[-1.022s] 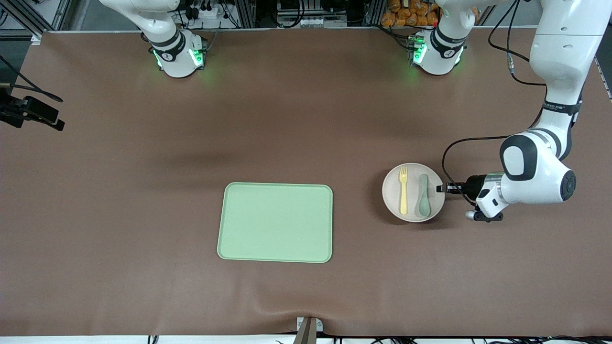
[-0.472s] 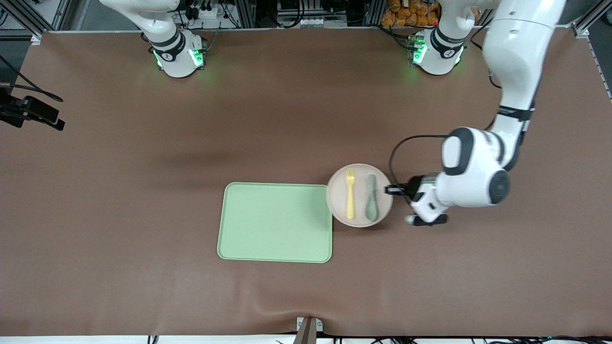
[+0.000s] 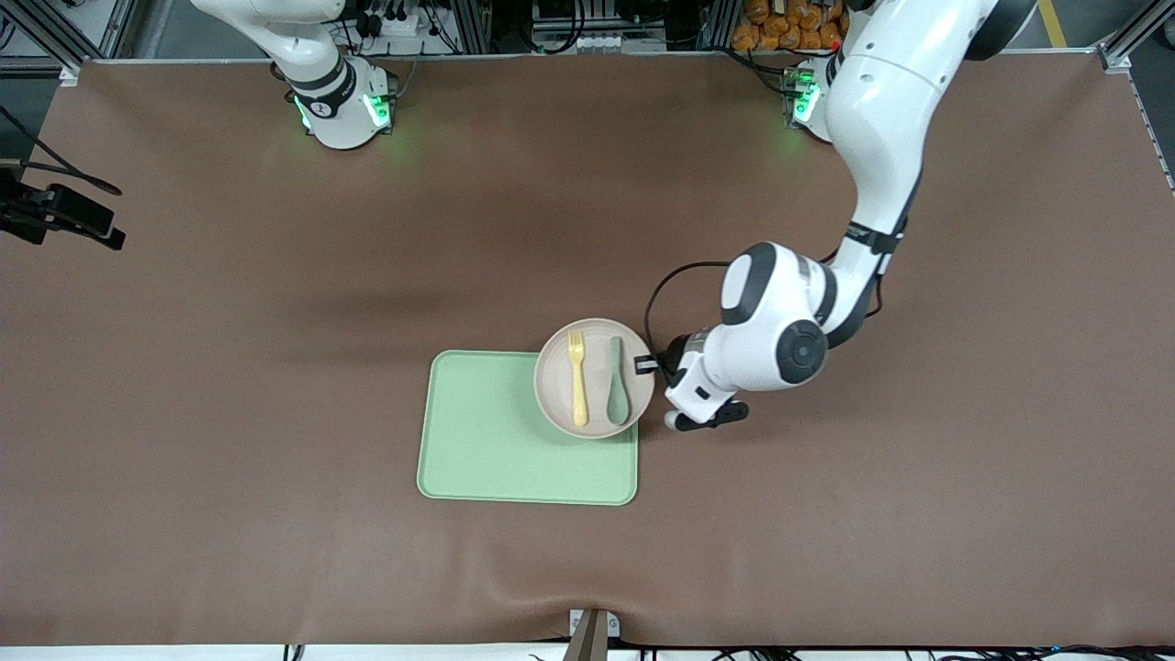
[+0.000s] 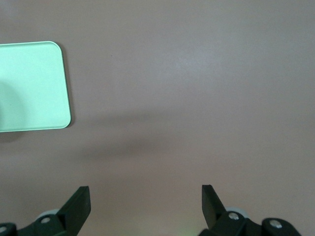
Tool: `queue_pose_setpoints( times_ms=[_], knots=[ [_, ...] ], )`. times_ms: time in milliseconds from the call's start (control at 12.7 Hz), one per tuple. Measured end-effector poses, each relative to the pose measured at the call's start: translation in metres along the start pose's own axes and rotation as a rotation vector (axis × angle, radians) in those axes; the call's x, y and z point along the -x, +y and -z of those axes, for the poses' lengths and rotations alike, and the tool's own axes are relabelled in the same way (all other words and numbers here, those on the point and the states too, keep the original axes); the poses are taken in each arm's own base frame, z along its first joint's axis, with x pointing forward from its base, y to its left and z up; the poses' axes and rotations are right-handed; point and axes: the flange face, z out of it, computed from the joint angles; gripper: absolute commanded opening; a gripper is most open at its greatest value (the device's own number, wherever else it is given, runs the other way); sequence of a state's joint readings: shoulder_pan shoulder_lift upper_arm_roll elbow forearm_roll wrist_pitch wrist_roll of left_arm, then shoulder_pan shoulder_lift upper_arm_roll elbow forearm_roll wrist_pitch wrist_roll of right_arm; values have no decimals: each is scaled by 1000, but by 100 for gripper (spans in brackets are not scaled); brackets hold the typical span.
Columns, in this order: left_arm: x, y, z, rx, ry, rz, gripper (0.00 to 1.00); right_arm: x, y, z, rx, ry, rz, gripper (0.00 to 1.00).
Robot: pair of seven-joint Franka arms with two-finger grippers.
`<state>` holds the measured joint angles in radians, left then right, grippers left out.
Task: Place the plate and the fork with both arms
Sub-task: 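Slide the plate with the left gripper onto the green placemat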
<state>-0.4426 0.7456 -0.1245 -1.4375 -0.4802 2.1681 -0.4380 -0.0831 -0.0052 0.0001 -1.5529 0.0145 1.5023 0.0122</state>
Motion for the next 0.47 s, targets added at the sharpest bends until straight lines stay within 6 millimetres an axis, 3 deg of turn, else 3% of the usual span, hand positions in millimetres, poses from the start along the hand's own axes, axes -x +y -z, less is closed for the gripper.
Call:
queue_pose_setpoints(
  times_ms=[236,472],
  knots=[
    [1,15,-40,10,49,-25,0,0,0,0,0,0,0,100],
    [-15,16,-44,25,86,-27,0,0,-1,0,-1,-1,2,100]
  ],
)
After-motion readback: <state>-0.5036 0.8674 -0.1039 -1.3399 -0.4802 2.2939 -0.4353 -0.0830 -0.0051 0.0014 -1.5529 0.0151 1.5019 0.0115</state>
